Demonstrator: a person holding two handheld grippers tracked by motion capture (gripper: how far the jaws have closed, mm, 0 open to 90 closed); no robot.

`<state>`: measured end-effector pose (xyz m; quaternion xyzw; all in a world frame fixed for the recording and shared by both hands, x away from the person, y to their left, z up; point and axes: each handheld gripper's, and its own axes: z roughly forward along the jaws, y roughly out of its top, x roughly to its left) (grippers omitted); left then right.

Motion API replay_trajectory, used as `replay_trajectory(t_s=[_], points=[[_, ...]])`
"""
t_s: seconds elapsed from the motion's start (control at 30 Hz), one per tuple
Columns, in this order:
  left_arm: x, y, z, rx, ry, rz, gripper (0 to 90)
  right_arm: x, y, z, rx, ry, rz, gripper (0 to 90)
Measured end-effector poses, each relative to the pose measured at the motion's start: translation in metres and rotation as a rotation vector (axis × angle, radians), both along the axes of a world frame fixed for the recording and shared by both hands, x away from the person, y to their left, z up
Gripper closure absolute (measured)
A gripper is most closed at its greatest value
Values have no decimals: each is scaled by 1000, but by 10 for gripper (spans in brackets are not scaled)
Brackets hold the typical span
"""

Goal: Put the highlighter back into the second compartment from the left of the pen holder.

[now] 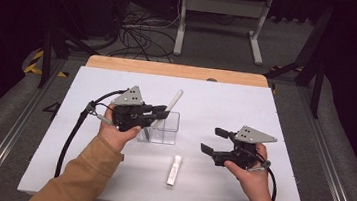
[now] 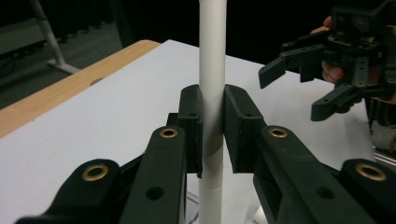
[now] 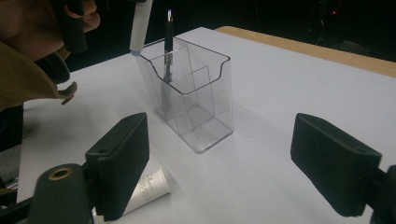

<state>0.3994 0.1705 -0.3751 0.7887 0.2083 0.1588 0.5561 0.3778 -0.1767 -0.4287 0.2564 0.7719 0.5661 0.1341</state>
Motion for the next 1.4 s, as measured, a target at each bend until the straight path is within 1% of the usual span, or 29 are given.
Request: replay_trajectory(t_s=[0.03,0.07,0.13,0.17,0.2,0.23,0.27,0.33,0.4,0.43,0.47,0.5,0.57,0.6,0.7,0.87,0.93,1.0,1.1,1.13,1.17,1.2,1.23,1.3,1.4], points=[[0,0,-1,-11,0,8,786,0,0,0,0,1,0,199],[1,-1,-2,-33,1,12,785,0,0,0,1,1,-1,200],[2,-2,-4,-55,0,26,785,0,0,0,2,2,-2,200],[2,-2,-5,-52,-10,36,786,0,0,0,2,1,-1,200],[3,-2,-6,-47,-12,41,786,0,0,0,1,1,0,199],[3,-2,-7,-52,-10,45,785,0,0,0,3,0,-1,199],[5,-2,-7,-48,-19,50,785,0,0,0,2,0,0,199],[5,-3,-9,-61,-13,70,785,0,0,-1,2,4,-1,199],[6,-3,-9,-61,-30,88,785,0,0,-1,0,4,-1,199],[6,-4,-11,-80,-32,96,785,0,0,-1,-1,4,0,199],[7,-3,-12,-86,-49,112,785,0,0,-1,-2,3,1,198],[7,-4,-14,-111,-34,123,785,0,0,-2,-3,3,3,198],[9,-3,-16,-133,-30,137,785,0,1,-2,-6,3,6,198],[10,-3,-17,-127,-25,143,785,0,1,-2,-6,4,5,198],[10,-2,-18,-119,-28,150,785,0,2,-3,-10,4,6,198],[10,-3,-20,-124,-41,155,785,0,2,-3,-13,5,8,198],[10,-3,-22,-127,-39,156,785,0,2,-3,-12,4,8,198],[9,-2,-25,-128,-58,172,785,0,2,-3,-11,3,8,198],[8,-1,-30,-133,-95,177,785,0,2,-3,-11,1,9,198],[7,-2,-32,-134,-97,184,785,0,2,-3,-11,1,10,198],[7,-2,-33,-141,-107,192,784,-1,2,-3,-11,0,10,198],[6,-2,-34,-138,-119,198,784,-1,2,-3,-11,0,10,198],[6,-2,-36,-149,-109,196,785,-1,2,-3,-11,1,10,198],[6,-2,-37,-130,-99,193,784,-1,2,-3,-12,1,11,198],[5,-2,-41,-130,-95,199,784,-1,2,-3,-12,0,13,198]])
